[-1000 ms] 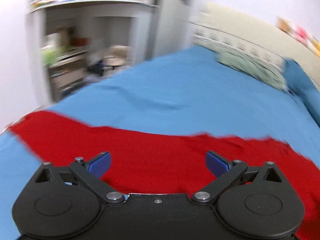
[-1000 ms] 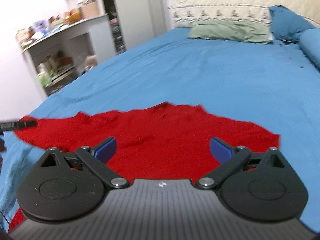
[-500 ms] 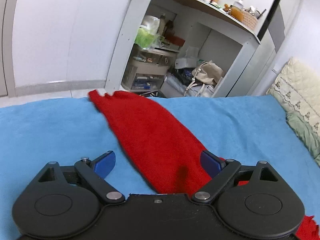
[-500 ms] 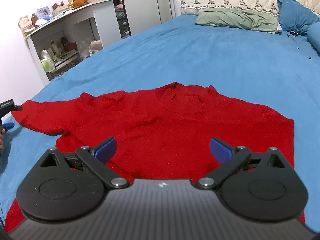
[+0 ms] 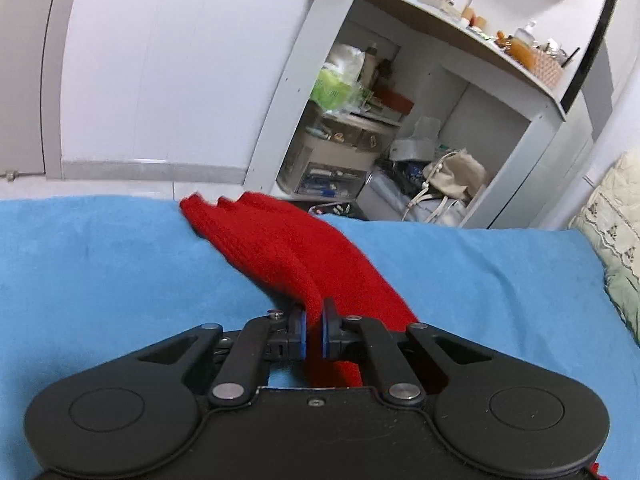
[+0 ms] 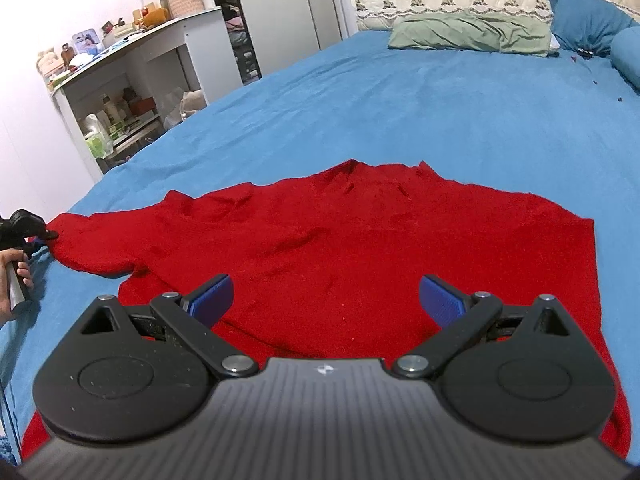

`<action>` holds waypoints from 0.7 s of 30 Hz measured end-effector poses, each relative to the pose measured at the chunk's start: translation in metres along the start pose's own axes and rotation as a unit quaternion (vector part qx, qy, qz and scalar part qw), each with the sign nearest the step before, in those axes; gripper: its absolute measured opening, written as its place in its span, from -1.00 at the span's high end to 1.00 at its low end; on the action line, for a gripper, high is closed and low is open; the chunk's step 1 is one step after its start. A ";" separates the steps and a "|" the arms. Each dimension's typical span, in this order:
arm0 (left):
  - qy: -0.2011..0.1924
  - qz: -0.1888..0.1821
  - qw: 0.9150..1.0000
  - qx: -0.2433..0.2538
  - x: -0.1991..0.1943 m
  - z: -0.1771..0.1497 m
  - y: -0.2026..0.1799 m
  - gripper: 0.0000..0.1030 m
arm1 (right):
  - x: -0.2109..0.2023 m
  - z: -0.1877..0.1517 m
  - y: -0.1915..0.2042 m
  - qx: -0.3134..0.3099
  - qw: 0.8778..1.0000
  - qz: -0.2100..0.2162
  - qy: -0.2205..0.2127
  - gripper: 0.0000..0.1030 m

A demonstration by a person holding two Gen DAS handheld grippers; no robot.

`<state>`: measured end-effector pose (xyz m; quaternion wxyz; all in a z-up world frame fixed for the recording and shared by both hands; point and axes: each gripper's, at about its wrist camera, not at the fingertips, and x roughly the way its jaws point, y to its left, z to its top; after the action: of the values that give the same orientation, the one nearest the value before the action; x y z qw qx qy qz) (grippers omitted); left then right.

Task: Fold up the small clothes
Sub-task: 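Grasp the other red sleeve with the left tool and lift it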

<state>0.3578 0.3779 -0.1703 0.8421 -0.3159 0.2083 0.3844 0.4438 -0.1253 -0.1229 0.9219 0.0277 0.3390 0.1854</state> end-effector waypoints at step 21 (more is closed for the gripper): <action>0.094 -0.372 0.810 0.444 -0.164 -0.234 -0.267 0.89 | -0.048 0.010 -0.021 0.070 0.994 -0.061 -0.050 -1.00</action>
<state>0.4392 -0.0027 -0.1407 0.9455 0.0040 0.3009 -0.1244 0.4229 -0.1614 -0.0892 0.9431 0.0804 0.3057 0.1036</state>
